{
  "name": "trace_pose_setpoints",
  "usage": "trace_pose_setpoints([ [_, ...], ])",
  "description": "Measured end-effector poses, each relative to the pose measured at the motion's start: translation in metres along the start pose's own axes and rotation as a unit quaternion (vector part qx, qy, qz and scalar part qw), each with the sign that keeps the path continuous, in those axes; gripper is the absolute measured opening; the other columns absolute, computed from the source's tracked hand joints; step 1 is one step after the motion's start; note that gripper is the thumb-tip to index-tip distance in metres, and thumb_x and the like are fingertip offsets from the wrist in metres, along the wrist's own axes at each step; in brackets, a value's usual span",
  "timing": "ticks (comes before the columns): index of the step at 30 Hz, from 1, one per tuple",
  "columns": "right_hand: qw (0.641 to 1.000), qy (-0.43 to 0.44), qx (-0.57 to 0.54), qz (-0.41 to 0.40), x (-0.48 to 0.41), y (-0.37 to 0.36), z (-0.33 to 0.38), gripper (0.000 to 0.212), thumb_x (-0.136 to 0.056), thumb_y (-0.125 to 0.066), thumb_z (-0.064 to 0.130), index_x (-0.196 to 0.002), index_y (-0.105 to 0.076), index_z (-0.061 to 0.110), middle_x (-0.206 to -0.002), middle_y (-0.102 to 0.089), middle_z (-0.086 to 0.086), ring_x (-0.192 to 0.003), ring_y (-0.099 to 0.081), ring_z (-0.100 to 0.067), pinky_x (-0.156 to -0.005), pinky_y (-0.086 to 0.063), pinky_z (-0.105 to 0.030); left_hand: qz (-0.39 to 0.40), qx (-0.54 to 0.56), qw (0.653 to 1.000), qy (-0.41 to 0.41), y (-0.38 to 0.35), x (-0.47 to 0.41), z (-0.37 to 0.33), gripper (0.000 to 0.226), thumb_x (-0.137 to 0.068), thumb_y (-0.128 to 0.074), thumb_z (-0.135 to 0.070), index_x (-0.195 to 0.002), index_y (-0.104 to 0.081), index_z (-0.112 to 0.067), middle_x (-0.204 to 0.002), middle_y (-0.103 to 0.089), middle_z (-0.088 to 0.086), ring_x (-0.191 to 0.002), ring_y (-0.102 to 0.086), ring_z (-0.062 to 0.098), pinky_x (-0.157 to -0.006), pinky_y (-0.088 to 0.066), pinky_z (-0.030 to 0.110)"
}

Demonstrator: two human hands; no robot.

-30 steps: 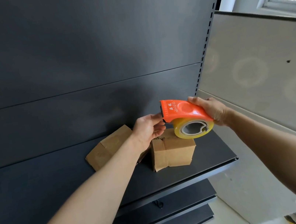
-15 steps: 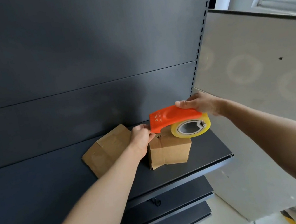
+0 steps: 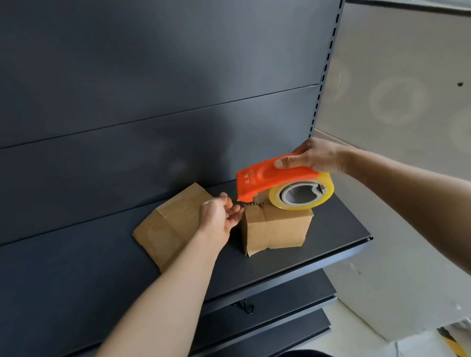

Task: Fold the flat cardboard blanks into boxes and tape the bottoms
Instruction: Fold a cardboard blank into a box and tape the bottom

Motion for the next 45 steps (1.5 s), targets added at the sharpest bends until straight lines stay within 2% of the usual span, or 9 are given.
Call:
trace_pose_setpoints([
  [3,1.0,-0.002,0.015,-0.002,-0.001,-0.003,0.003,0.051,-0.076,-0.064,0.063,-0.091,-0.071,0.014,-0.086,-0.07,-0.003,-0.08,-0.066,-0.019,-0.076,-0.051,-0.031,0.032,-0.029,0.999,0.006,0.004,0.005,0.002,0.016,-0.091,-0.063,-0.017,-0.091,-0.054,-0.003,-0.077,-0.056,0.007,-0.072,-0.058,0.019,-0.072,-0.051,0.034],
  [7,1.0,-0.002,0.017,-0.004,0.002,-0.004,0.006,0.052,-0.077,-0.063,0.062,-0.093,-0.07,0.013,-0.092,-0.071,-0.004,-0.083,-0.066,-0.019,-0.082,-0.052,-0.034,0.031,-0.069,0.997,-0.003,-0.003,0.012,-0.003,0.008,-0.087,-0.059,0.004,-0.091,-0.056,-0.002,-0.07,-0.067,0.009,-0.058,-0.062,0.015,-0.054,-0.044,0.022],
  [10,1.0,-0.004,0.019,0.002,0.006,0.0,0.004,0.049,-0.077,-0.063,0.062,-0.093,-0.068,0.016,-0.089,-0.069,-0.001,-0.081,-0.064,-0.016,-0.078,-0.05,-0.03,0.054,-0.049,0.997,0.008,-0.009,0.012,-0.007,0.011,-0.087,-0.054,0.011,-0.096,-0.053,0.004,-0.083,-0.069,0.02,-0.072,-0.069,0.028,-0.066,-0.06,0.032],
  [14,0.999,-0.014,0.034,0.009,0.011,0.004,-0.004,0.05,-0.076,-0.063,0.062,-0.09,-0.068,0.014,-0.09,-0.068,-0.002,-0.084,-0.063,-0.019,-0.084,-0.049,-0.034,0.057,-0.097,0.994,-0.004,-0.016,0.013,-0.004,0.017,-0.092,-0.05,0.008,-0.108,-0.049,0.002,-0.103,-0.067,0.025,-0.089,-0.07,0.032,-0.08,-0.058,0.043],
  [17,0.998,-0.03,0.051,-0.002,0.018,0.015,-0.02,0.051,-0.077,-0.064,0.062,-0.087,-0.069,0.012,-0.083,-0.067,-0.004,-0.076,-0.061,-0.019,-0.075,-0.047,-0.032,0.033,-0.075,0.997,-0.011,-0.013,0.013,-0.002,0.013,-0.094,-0.049,0.007,-0.105,-0.048,0.0,-0.095,-0.066,0.023,-0.079,-0.071,0.028,-0.072,-0.059,0.038],
  [21,0.997,-0.06,0.054,-0.016,0.027,0.037,-0.041,0.05,-0.075,-0.064,0.063,-0.089,-0.07,0.016,-0.09,-0.07,-0.006,-0.084,-0.064,-0.023,-0.086,-0.049,-0.037,0.02,-0.054,0.998,-0.001,-0.008,0.011,-0.002,0.02,-0.095,-0.048,0.005,-0.114,-0.048,0.001,-0.093,-0.065,0.022,-0.077,-0.071,0.028,-0.069,-0.06,0.035],
  [27,0.995,-0.063,0.081,-0.007,0.014,0.028,-0.033,0.044,-0.076,-0.064,0.063,-0.082,-0.067,0.019,-0.085,-0.067,-0.002,-0.083,-0.063,-0.021,-0.082,-0.048,-0.033,0.01,0.001,1.0,0.016,-0.007,0.015,0.004,0.016,-0.099,-0.045,-0.006,-0.114,-0.049,-0.001,-0.09,-0.062,0.018,-0.072,-0.07,0.029,-0.066,-0.06,0.036],
  [37,0.99,-0.076,0.115,-0.004,-0.003,0.031,-0.022,0.06,-0.075,-0.064,0.064,-0.099,-0.067,0.01,-0.097,-0.066,-0.009,-0.09,-0.061,-0.026,-0.087,-0.048,-0.036,0.003,0.046,0.999,-0.005,-0.007,0.013,0.01,0.017,-0.102,-0.041,-0.013,-0.118,-0.04,-0.01,-0.092,-0.062,0.017,-0.069,-0.069,0.027,-0.066,-0.061,0.037],
  [45,0.987,-0.076,0.139,-0.001,-0.005,0.039,-0.018,0.061,-0.076,-0.064,0.063,-0.099,-0.068,0.007,-0.098,-0.066,-0.012,-0.092,-0.061,-0.028,-0.088,-0.048,-0.037,0.036,-0.02,0.998,-0.038,-0.012,0.015,0.006,0.016,-0.102,-0.039,-0.016,-0.118,-0.037,-0.014,-0.094,-0.067,0.017,-0.077,-0.07,0.031,-0.076,-0.059,0.042],
])
Point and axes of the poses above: each hand's wrist, its own x-axis away from the middle knuckle, its own y-axis out of the back of the hand, z = x × y, the point moved 1 cm from there along -x, towards the middle knuckle
